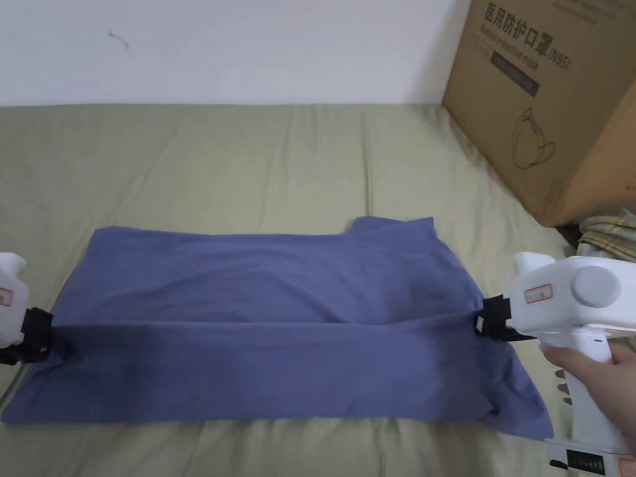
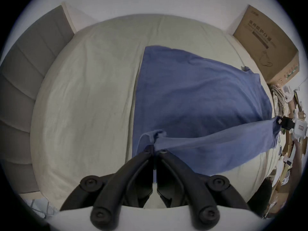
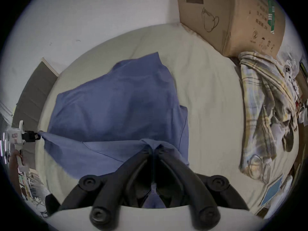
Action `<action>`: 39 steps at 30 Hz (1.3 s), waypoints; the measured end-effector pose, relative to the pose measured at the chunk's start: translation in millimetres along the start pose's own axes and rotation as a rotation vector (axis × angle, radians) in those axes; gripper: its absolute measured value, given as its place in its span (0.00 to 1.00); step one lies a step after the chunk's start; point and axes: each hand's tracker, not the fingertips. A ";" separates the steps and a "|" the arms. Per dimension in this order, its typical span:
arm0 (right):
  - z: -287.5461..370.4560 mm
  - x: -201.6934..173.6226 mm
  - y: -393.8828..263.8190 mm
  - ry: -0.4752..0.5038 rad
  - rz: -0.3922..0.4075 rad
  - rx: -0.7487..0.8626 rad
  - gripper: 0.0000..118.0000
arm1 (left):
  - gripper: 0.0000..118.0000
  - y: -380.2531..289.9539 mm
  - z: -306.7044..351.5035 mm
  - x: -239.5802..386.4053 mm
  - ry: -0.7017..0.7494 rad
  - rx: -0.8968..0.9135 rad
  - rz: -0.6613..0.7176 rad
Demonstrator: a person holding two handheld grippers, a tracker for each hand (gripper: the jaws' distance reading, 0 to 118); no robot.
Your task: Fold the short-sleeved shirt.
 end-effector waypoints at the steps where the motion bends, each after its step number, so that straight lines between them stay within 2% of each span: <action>1: -6.6 -1.3 1.4 -0.011 0.003 -0.003 0.14 | 0.07 2.7 -6.5 0.1 0.001 -0.006 0.006; 2: -11.9 -2.0 1.6 -0.034 0.001 0.000 0.30 | 0.15 4.4 -12.2 0.1 0.004 -0.007 0.010; 3: -14.2 -2.1 0.4 -0.076 0.002 0.023 0.58 | 0.37 1.6 -12.1 0.2 0.011 -0.003 0.013; 4: -17.6 1.4 -0.8 -0.109 -0.003 0.039 0.75 | 0.67 0.6 -12.4 -1.4 0.017 0.009 0.020; 5: -15.6 2.5 -3.1 -0.107 -0.009 0.052 0.77 | 0.93 -1.3 -11.7 -2.5 0.021 0.021 0.026; 6: -9.5 4.3 -6.0 -0.099 -0.024 0.089 0.77 | 1.00 -5.8 -9.6 -4.1 0.019 0.037 0.030; 9: 13.5 8.5 -18.7 -0.071 -0.055 0.136 0.77 | 0.98 -18.8 7.4 -16.4 -0.036 0.183 0.033; 12: 51.3 1.5 -39.6 -0.068 -0.040 0.188 0.77 | 0.97 -52.5 41.0 -9.7 -0.067 0.264 0.013; 13: 63.1 -2.5 -47.8 -0.065 -0.028 0.201 0.77 | 0.94 -63.8 50.2 -8.4 -0.071 0.266 0.010; 14: 73.8 -5.6 -55.2 -0.044 -0.015 0.221 0.77 | 0.86 -73.9 58.2 -8.2 -0.081 0.267 0.003; 15: 86.0 -9.6 -64.1 -0.017 -0.009 0.255 0.77 | 0.86 -81.5 65.3 -15.4 -0.094 0.276 -0.004; 16: 91.3 -8.4 -71.4 0.017 -0.002 0.288 0.76 | 0.81 -93.5 73.7 -14.8 -0.094 0.293 -0.005; 17: 100.5 -11.1 -77.8 0.045 0.007 0.302 0.75 | 0.67 -102.5 79.6 -14.2 -0.091 0.304 -0.004; 18: 108.5 -14.4 -83.0 0.065 0.015 0.324 0.60 | 0.24 -111.2 83.3 -14.3 -0.093 0.302 -0.005; 19: 117.9 -21.2 -86.7 0.068 0.029 0.336 0.34 | 0.00 -122.4 81.7 -12.6 -0.075 0.298 -0.003; 20: 123.6 -27.0 -88.8 0.060 0.033 0.333 0.05 | 0.00 -123.7 82.1 -14.2 -0.085 0.299 -0.002; 21: 128.2 -28.2 -91.1 0.052 0.030 0.345 0.00 | 0.00 -125.6 80.2 -17.0 -0.090 0.293 0.002; 26: 132.3 -37.3 -93.6 0.076 0.061 0.307 0.00 | 0.00 -110.3 52.6 -37.2 -0.053 0.233 0.036; 27: 132.0 -37.3 -94.1 0.076 0.062 0.302 0.00 | 0.05 -107.3 50.7 -32.7 -0.052 0.228 0.046; 28: 128.0 -36.0 -93.8 0.077 0.060 0.294 0.00 | 0.19 -99.1 40.9 -38.3 -0.041 0.225 0.066; 29: 126.8 -35.1 -94.1 0.080 0.056 0.285 0.00 | 0.47 -91.8 32.2 -43.4 -0.031 0.214 0.080; 30: 125.1 -33.4 -94.6 0.087 0.048 0.276 0.00 | 0.89 -83.2 19.0 -48.6 -0.021 0.190 0.090; 31: 121.4 -30.9 -94.9 0.094 0.038 0.265 0.00 | 1.00 -76.1 8.3 -53.5 0.004 0.152 0.098; 33: 115.3 -26.5 -95.6 0.101 0.022 0.247 0.00 | 0.98 -65.6 -10.0 -58.0 0.027 0.155 0.083; 36: 107.7 -22.2 -96.8 0.107 0.003 0.220 0.00 | 0.98 -59.9 -39.3 -50.4 0.087 0.060 0.051; 37: 105.9 -21.0 -96.8 0.104 0.001 0.215 0.00 | 0.95 -59.2 -47.8 -49.3 0.091 0.040 0.035; 38: 104.0 -19.6 -96.5 0.098 0.002 0.209 0.00 | 0.84 -59.0 -54.6 -47.9 0.068 -0.011 0.039; 39: 101.6 -18.2 -96.3 0.089 0.006 0.203 0.00 | 0.78 -67.1 -57.3 -45.9 0.003 -0.024 0.057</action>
